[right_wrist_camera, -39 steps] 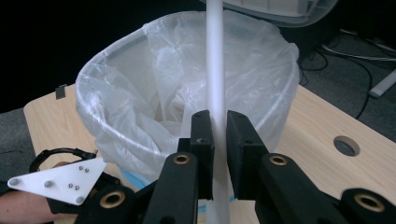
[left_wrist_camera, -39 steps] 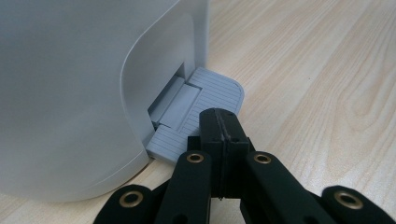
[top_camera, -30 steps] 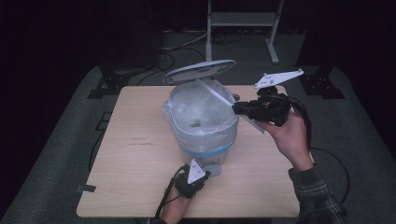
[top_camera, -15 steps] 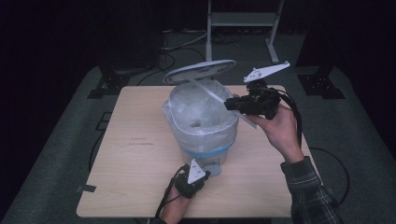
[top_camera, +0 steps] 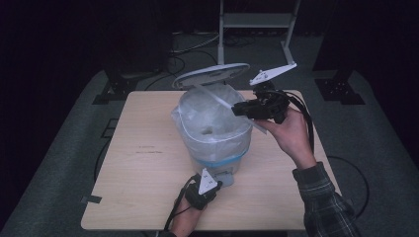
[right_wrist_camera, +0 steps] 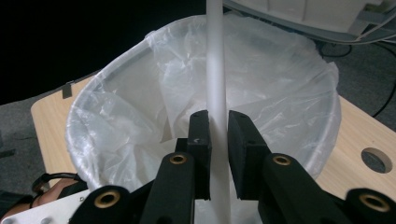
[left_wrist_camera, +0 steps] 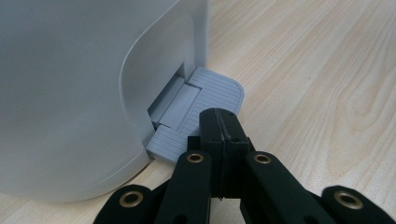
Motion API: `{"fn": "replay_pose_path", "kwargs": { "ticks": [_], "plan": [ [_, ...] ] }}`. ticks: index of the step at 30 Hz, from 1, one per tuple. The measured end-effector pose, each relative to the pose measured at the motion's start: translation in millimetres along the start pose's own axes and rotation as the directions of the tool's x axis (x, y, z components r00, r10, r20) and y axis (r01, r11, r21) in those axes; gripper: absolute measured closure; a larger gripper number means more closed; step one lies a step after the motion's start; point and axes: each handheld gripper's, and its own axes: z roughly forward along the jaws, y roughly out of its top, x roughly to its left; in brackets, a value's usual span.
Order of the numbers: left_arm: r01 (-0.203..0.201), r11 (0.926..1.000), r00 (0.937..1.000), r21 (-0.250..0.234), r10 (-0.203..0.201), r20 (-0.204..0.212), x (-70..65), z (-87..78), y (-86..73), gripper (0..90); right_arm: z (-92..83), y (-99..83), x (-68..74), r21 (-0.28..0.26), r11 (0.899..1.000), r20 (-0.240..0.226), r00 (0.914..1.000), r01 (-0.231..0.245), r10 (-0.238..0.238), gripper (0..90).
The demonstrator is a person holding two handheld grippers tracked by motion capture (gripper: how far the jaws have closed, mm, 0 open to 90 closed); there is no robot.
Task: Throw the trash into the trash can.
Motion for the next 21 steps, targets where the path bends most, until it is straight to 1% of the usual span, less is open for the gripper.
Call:
{"fn": "replay_pose_path", "kwargs": {
  "ticks": [1,2,3,7,12,14,15,17,19,21],
  "plan": [
    [-0.001,1.0,1.0,0.0,0.001,0.0,0.0,0.0,0.0,90.0,-0.1,0.4,-0.7,-0.012,1.0,0.006,1.0,0.004,-0.004,75.1],
    [-0.001,1.0,1.0,0.0,0.001,0.0,0.0,0.0,0.0,90.0,-0.1,0.4,-0.7,-0.012,1.0,0.006,1.0,0.004,-0.004,75.1],
    [-0.001,1.0,1.0,0.0,0.001,0.0,-0.1,0.0,0.0,90.0,0.8,0.7,-0.8,-0.008,1.0,0.008,1.0,0.004,-0.004,70.7],
    [0.0,1.0,1.0,-0.002,0.0,0.0,-0.1,0.1,-0.1,90.0,2.4,0.9,0.3,-0.001,1.0,0.012,0.9999,0.011,-0.011,68.9],
    [0.0,1.0,1.0,-0.002,0.0,0.0,-0.1,0.1,-0.1,90.0,0.6,1.0,0.8,-0.011,1.0,0.008,0.9999,0.013,-0.013,68.8],
    [0.0,1.0,1.0,-0.002,0.0,-0.001,-0.2,0.1,-0.1,90.0,-2.6,0.2,1.0,-0.016,1.0,0.011,0.9999,0.011,-0.011,68.8],
    [0.0,1.0,1.0,-0.004,0.0,-0.001,-0.2,0.3,-0.2,90.0,-8.6,-1.6,0.6,-0.023,1.0,0.012,0.9999,0.009,-0.009,68.7],
    [0.0,1.0,1.0,-0.004,0.0,0.0,-0.1,0.3,-0.2,90.0,-11.1,-2.5,0.5,-0.025,1.0,0.013,0.9999,0.008,-0.008,68.2],
    [-0.003,1.0,1.0,-0.003,0.003,-0.002,-0.1,0.2,-0.2,90.0,-21.5,-9.4,-1.1,-0.032,0.999,0.023,0.9997,0.004,-0.004,66.1],
    [-0.005,1.0,1.0,0.001,0.005,-0.002,-0.2,-0.2,-0.1,90.0,-26.7,-14.9,-2.9,-0.033,0.999,0.027,0.9996,-0.001,0.002,65.5]
  ]
}}
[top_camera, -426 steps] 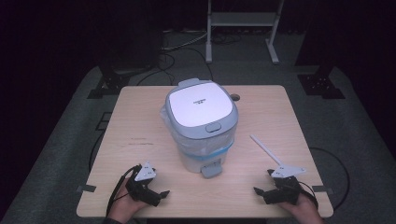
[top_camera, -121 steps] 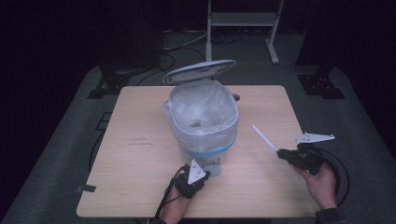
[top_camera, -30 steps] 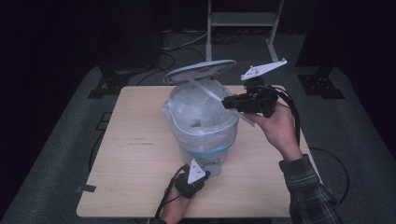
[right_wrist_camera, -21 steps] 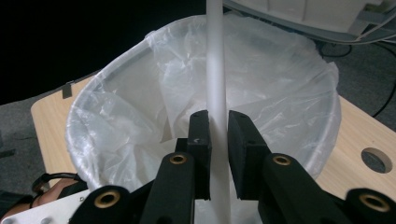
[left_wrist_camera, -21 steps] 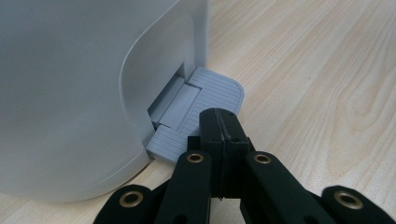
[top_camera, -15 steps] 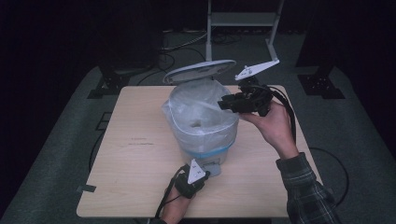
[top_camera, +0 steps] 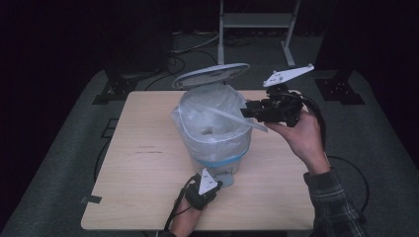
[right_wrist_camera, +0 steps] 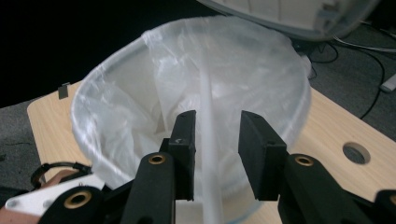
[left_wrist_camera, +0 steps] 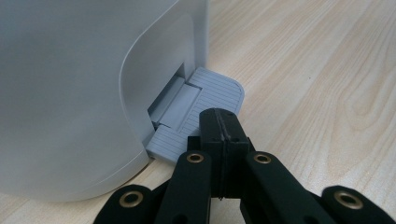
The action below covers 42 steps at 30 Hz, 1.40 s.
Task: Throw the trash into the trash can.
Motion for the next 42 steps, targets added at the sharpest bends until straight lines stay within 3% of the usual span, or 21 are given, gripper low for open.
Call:
{"fn": "replay_pose_path", "kwargs": {
  "ticks": [11,15,21,26,29,38,42],
  "plan": [
    [0.002,1.0,1.0,0.001,-0.001,-0.003,-0.6,-0.1,0.1,90.0,-28.1,-42.8,-10.8,-0.011,0.999,0.009,0.9985,-0.054,0.054,60.4],
    [-0.003,1.0,1.0,0.006,0.003,-0.004,-0.3,-0.4,0.1,90.0,-30.8,-50.9,-12.1,-0.02,0.998,-0.006,0.9979,-0.064,0.064,59.1],
    [-0.003,1.0,1.0,0.005,0.003,-0.003,-0.3,-0.4,0.1,90.0,-27.4,-50.9,-8.4,-0.002,0.998,-0.024,0.9981,-0.057,0.057,60.4],
    [-0.007,0.9999,1.0,0.01,0.007,-0.002,-0.1,-0.7,0.2,90.0,-22.5,-51.4,-9.1,0.013,0.998,-0.029,0.9978,-0.059,0.059,78.4],
    [-0.007,0.9999,1.0,0.01,0.007,-0.001,0.0,-0.7,0.2,90.0,-24.1,-51.4,-9.8,0.013,0.998,-0.029,0.9977,-0.061,0.061,79.4],
    [-0.003,1.0,1.0,0.004,0.003,-0.001,-0.7,-0.1,0.1,90.0,-46.7,-46.0,-7.6,0.007,0.999,-0.024,0.9984,-0.051,0.051,79.7],
    [0.004,1.0,1.0,-0.003,-0.004,-0.005,-1.2,0.4,0.0,90.0,-64.2,-41.2,-2.1,0.028,0.999,-0.017,0.9994,-0.029,0.029,79.7]
  ]
}}
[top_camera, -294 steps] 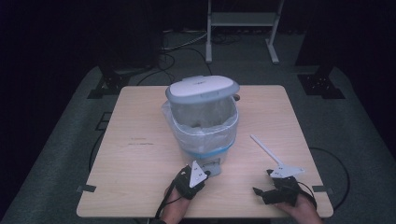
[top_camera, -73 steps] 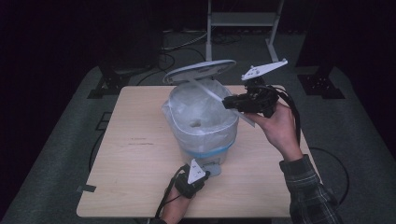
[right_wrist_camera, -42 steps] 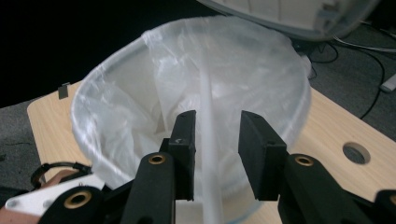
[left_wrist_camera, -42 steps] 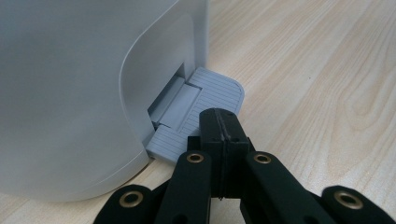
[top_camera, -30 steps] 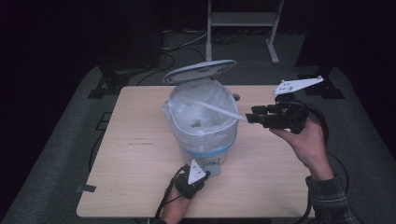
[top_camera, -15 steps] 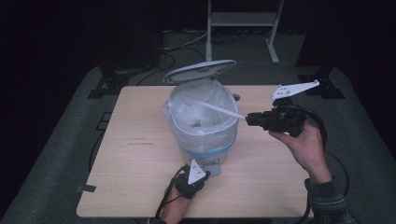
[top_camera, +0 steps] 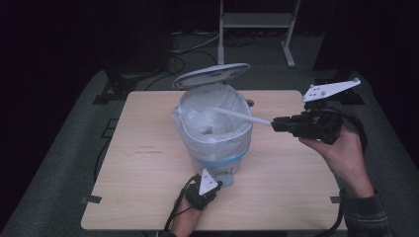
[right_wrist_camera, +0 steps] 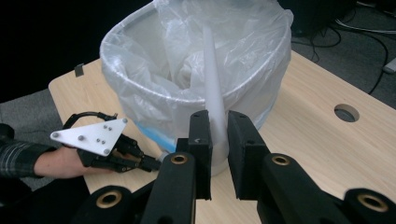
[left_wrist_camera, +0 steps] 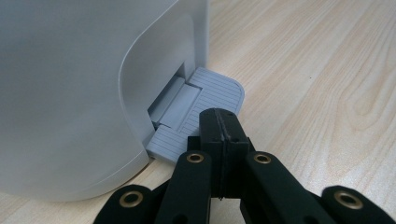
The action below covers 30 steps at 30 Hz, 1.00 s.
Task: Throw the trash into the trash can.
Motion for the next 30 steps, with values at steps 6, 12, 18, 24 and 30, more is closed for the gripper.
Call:
{"fn": "replay_pose_path", "kwargs": {
  "ticks": [6,12,18,24,30],
  "plan": [
    [0.002,1.0,1.0,-0.001,-0.002,-0.002,-0.3,0.1,0.0,90.0,-1.4,7.7,3.8,0.022,1.0,0.002,0.9999,0.015,-0.015,79.6],
    [-0.001,1.0,1.0,0.001,0.001,-0.002,0.1,-0.1,0.0,90.0,9.5,16.8,3.3,0.017,1.0,-0.004,0.9998,0.017,-0.017,79.6],
    [-0.002,1.0,1.0,0.001,0.002,0.001,0.2,-0.1,0.0,90.0,35.4,36.7,3.2,0.025,1.0,-0.014,0.9998,0.011,-0.011,79.7],
    [0.002,1.0,1.0,-0.002,-0.002,0.002,0.2,0.0,0.0,90.0,63.2,51.2,5.6,0.055,0.998,-0.014,0.9997,0.018,-0.017,80.0],
    [-0.006,1.0,1.0,0.006,0.006,0.004,1.0,-0.7,0.1,90.0,90.8,57.3,7.1,0.094,0.995,-0.017,0.9995,0.03,-0.028,80.1]
  ]
}}
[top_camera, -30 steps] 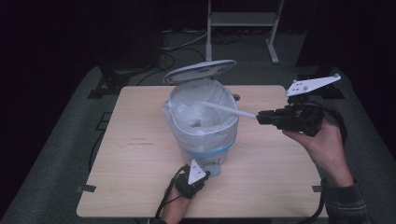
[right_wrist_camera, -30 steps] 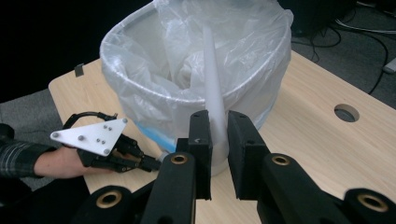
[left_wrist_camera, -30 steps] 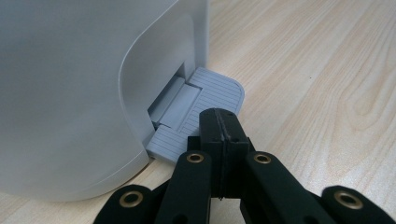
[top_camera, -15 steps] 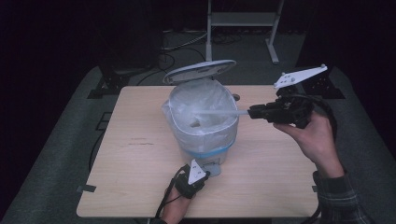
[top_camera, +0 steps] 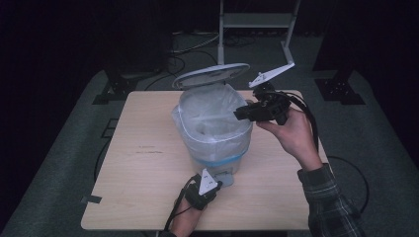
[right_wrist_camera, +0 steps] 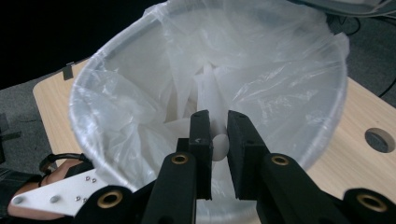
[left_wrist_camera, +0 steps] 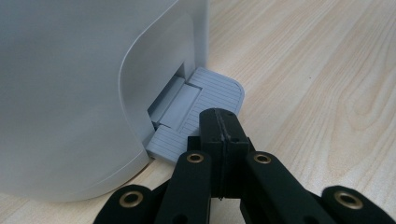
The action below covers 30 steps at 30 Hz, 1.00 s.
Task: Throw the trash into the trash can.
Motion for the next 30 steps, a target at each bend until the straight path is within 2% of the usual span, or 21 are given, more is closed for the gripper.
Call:
{"fn": "replay_pose_path", "kwargs": {
  "ticks": [7,8,10,14,21,30],
  "plan": [
    [0.0,1.0,1.0,0.0,0.0,-0.001,-0.2,0.0,0.1,90.0,11.8,1.6,-0.1,0.032,0.999,0.001,1.0,-0.003,0.003,77.7],
    [0.0,1.0,1.0,0.0,0.0,-0.001,-0.3,0.0,0.0,90.0,11.2,1.5,-0.1,0.027,1.0,0.003,1.0,-0.003,0.003,66.1],
    [0.005,1.0,1.0,-0.004,-0.005,-0.001,-0.6,0.3,0.0,90.0,10.5,1.3,-1.7,0.018,1.0,0.003,0.9999,-0.012,0.012,56.0],
    [0.0,1.0,1.0,0.0,0.0,-0.001,-0.3,0.0,0.0,90.0,3.8,0.2,-2.0,-0.012,1.0,0.003,0.9999,-0.014,0.014,52.8],
    [0.0,1.0,1.0,-0.001,0.0,-0.002,-0.3,0.1,0.0,90.0,-11.6,-3.2,-3.7,-0.056,0.998,0.009,0.9997,-0.022,0.022,52.9],
    [-0.003,1.0,1.0,0.003,0.003,-0.001,0.4,-0.1,0.0,90.0,-27.3,-17.4,-3.6,-0.1,0.995,0.014,0.9998,-0.016,0.018,42.9]
  ]
}}
